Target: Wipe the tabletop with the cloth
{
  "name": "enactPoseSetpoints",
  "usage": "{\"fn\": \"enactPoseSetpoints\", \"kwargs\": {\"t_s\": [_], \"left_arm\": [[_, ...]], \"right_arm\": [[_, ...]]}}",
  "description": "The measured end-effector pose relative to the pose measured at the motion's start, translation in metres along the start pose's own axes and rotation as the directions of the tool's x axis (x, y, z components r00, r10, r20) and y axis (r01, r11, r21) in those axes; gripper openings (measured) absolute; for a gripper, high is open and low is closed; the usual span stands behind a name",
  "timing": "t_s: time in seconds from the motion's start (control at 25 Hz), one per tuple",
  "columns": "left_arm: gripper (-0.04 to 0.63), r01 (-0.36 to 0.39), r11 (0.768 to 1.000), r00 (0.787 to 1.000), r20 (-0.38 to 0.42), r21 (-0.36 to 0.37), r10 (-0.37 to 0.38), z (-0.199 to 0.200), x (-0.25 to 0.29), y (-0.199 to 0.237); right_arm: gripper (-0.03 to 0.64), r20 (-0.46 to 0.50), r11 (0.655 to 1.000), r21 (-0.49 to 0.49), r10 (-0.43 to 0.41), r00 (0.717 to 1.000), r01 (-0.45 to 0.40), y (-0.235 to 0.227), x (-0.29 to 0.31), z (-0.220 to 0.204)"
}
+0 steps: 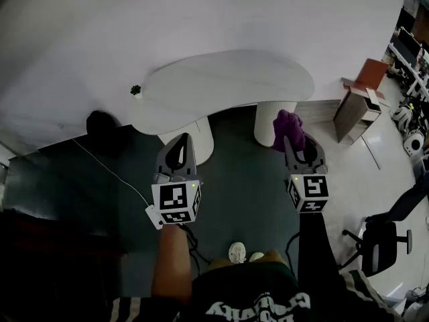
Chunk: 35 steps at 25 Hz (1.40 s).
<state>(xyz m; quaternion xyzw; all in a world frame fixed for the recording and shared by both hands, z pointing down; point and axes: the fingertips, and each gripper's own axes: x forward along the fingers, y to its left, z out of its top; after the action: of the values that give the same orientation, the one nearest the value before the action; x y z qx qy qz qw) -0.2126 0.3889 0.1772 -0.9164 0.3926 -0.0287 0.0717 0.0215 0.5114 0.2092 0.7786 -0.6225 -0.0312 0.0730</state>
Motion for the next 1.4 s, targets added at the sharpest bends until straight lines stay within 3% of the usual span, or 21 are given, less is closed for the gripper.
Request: {"fn": "enactPoseSetpoints", "kwargs": {"t_s": [0.88, 1.4], "left_arm": [[0.0, -0.003, 1.0, 0.999, 0.032, 0.02, 0.002, -0.016, 0.007, 0.014], [0.0, 0.001, 1.0, 1.0, 0.028, 0.03, -0.001, -0.018, 0.182, 0.035]], "right_arm": [[0.135, 0.055, 1.0, -0.005, 0.002, 0.999, -0.001, 0.003, 0.016, -0.006], [0.137, 0.057, 0.999, -0.004, 0.042, 0.998, -0.042, -0.062, 0.181, -0.01]]}}
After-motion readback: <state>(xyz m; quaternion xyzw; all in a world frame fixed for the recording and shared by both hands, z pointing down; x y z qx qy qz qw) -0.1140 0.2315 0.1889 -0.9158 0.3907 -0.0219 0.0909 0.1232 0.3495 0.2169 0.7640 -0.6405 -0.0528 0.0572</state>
